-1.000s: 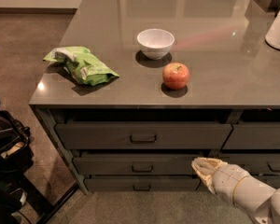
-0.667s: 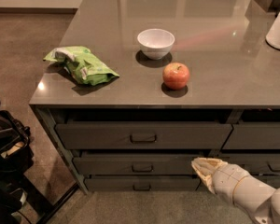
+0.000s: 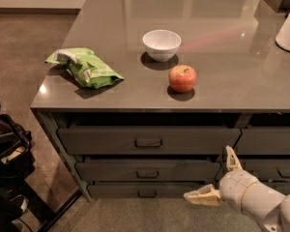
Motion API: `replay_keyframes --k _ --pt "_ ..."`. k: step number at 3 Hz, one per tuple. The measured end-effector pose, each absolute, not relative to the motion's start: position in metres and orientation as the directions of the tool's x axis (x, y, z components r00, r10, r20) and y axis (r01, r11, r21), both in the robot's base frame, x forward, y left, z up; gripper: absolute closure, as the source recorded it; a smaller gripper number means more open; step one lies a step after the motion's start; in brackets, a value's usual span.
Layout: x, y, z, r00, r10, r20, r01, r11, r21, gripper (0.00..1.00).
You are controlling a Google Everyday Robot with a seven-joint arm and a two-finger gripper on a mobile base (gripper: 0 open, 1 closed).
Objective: Close top drawer
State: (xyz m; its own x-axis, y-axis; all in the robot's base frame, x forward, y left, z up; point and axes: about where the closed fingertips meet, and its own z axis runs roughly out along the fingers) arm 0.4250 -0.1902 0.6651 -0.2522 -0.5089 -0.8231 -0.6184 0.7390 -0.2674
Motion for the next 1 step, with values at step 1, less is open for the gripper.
replay_keyframes --k 1 --pt "0.425 -0.1901 0.6651 -0.252 -0.509 -0.823 -0.618 0.739 -0.267 0.0"
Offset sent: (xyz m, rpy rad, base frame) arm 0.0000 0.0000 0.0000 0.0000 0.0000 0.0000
